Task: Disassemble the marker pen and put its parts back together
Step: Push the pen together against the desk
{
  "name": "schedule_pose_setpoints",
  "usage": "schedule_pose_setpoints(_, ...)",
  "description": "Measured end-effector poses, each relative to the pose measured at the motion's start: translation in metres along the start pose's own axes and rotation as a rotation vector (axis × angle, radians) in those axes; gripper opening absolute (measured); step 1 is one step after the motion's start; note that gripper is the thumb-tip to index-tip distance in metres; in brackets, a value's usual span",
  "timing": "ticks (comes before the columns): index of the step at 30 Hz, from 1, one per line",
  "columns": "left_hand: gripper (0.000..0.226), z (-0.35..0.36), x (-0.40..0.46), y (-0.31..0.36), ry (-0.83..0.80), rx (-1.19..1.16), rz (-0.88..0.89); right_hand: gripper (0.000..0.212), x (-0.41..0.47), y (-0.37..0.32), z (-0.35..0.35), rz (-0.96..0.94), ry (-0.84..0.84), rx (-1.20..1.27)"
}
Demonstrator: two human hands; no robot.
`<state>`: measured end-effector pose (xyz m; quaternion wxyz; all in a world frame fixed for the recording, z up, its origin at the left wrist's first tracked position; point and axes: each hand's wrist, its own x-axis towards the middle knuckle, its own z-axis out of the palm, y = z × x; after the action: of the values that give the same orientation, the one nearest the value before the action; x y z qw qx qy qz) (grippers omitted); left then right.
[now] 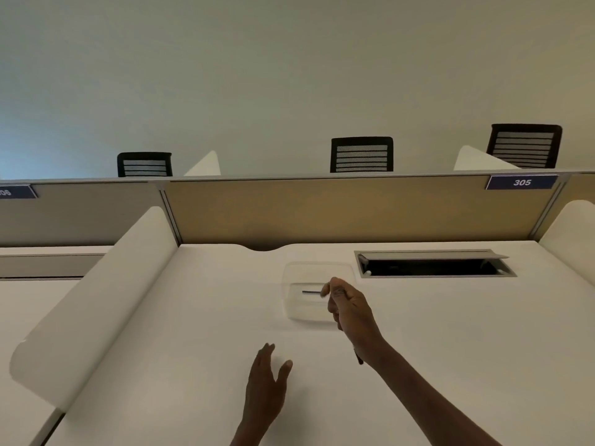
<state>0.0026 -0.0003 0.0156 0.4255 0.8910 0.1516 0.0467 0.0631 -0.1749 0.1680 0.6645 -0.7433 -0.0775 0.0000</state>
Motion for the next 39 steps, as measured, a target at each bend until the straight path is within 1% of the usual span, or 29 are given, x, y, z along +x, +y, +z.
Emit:
schedule_pose_setpoints(2,0.079,0.005,-0.001,-0.018,-0.068,0.09,-0.012,0.051,-0.001,-0.001,0.001,0.06,0.022,-0.031)
schedule_pose_setpoints(4,0.09,0.01,-0.002,-0.035,-0.122,0.239,-0.019,0.057,-0.003,-0.003,0.003,0.092,0.033,-0.052)
schedule_pose_setpoints(7,0.094,0.013,-0.005,-0.048,-0.154,0.501,0.024,0.062,-0.004,-0.005,0.004,0.139,0.057,-0.025)
schedule_pose_setpoints(9,0.093,0.015,-0.007,-0.05,-0.143,0.557,0.043,0.06,-0.005,-0.006,0.005,0.179,0.05,0.044)
schedule_pose_setpoints(12,0.091,0.016,-0.008,-0.052,-0.125,0.586,0.06,0.047,-0.006,-0.011,0.008,0.249,0.011,0.246)
schedule_pose_setpoints(15,0.091,0.017,-0.008,-0.053,-0.12,0.605,0.069,0.046,-0.006,-0.016,0.011,0.323,-0.038,0.44)
schedule_pose_setpoints(21,0.091,0.017,-0.009,-0.056,-0.131,0.592,0.072,0.054,-0.007,-0.024,0.017,0.369,-0.12,0.525)
schedule_pose_setpoints(25,0.092,0.017,-0.008,-0.057,-0.133,0.585,0.072,0.054,-0.007,-0.027,0.018,0.39,-0.136,0.603)
schedule_pose_setpoints(28,0.091,0.017,-0.008,-0.057,-0.132,0.584,0.074,0.053,-0.007,-0.029,0.019,0.393,-0.121,0.604)
schedule_pose_setpoints(35,0.091,0.015,-0.009,-0.055,-0.124,0.576,0.082,0.049,-0.008,-0.026,0.026,0.339,-0.056,0.435)
schedule_pose_setpoints(39,0.091,0.015,-0.01,-0.055,-0.125,0.592,0.083,0.049,-0.009,-0.023,0.031,0.315,-0.04,0.383)
